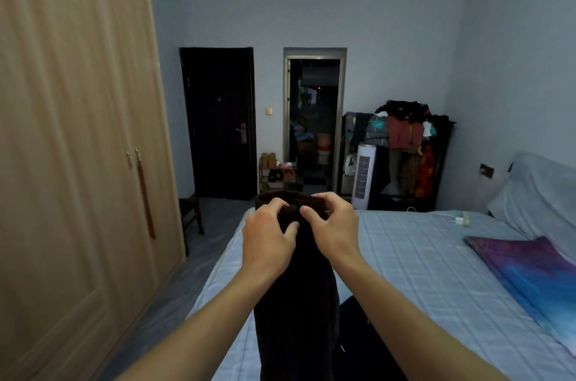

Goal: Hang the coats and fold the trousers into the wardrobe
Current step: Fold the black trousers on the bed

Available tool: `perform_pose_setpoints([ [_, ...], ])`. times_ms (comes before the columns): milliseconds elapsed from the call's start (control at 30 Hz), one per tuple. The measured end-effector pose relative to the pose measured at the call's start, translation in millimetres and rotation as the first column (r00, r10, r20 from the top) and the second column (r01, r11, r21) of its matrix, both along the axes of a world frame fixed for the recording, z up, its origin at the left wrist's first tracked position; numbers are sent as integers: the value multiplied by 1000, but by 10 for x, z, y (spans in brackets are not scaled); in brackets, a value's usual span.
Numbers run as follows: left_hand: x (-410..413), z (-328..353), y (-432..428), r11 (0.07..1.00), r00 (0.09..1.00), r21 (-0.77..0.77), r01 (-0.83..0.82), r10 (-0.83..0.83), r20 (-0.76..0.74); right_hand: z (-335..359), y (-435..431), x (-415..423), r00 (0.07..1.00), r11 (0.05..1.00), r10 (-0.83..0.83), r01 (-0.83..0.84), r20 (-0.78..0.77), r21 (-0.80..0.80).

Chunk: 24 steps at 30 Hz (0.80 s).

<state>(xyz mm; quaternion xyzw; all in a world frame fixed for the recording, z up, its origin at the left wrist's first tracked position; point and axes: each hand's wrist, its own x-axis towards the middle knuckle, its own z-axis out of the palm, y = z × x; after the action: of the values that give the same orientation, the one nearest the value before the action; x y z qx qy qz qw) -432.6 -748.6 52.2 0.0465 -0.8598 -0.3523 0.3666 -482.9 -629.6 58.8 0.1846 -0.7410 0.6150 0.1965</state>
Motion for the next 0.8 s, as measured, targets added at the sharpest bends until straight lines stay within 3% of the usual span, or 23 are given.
perform_pose_setpoints([
  [100,3,-5,-9,995,998,90,42,-46,39,-31,-11,52,996,996,85,-85,-15,37],
  [200,34,0,-9,960,960,229,162,-207,188,-111,7,69,986,983,166,-167,23,76],
  [300,110,-28,42,915,905,306,262,-344,252,-208,31,31,990,978,135,-140,40,157],
  [400,170,-62,62,904,861,283,321,-403,312,-264,97,-21,994,971,97,-103,39,215],
  [433,186,-84,44,915,866,219,339,-394,308,-283,131,-43,995,969,89,-94,34,230],
  [500,206,-105,-55,955,936,-58,291,-272,225,-333,194,-70,996,965,92,-92,14,247],
  [600,204,-95,-312,879,994,-466,102,-72,82,-391,264,-74,993,963,118,-114,-3,245],
  [733,148,-149,-572,729,961,-647,224,-55,271,-377,349,-92,988,971,154,-150,-6,187],
  [800,127,-163,-619,704,960,-671,235,-62,272,-357,397,-104,985,968,174,-169,-8,183],
])
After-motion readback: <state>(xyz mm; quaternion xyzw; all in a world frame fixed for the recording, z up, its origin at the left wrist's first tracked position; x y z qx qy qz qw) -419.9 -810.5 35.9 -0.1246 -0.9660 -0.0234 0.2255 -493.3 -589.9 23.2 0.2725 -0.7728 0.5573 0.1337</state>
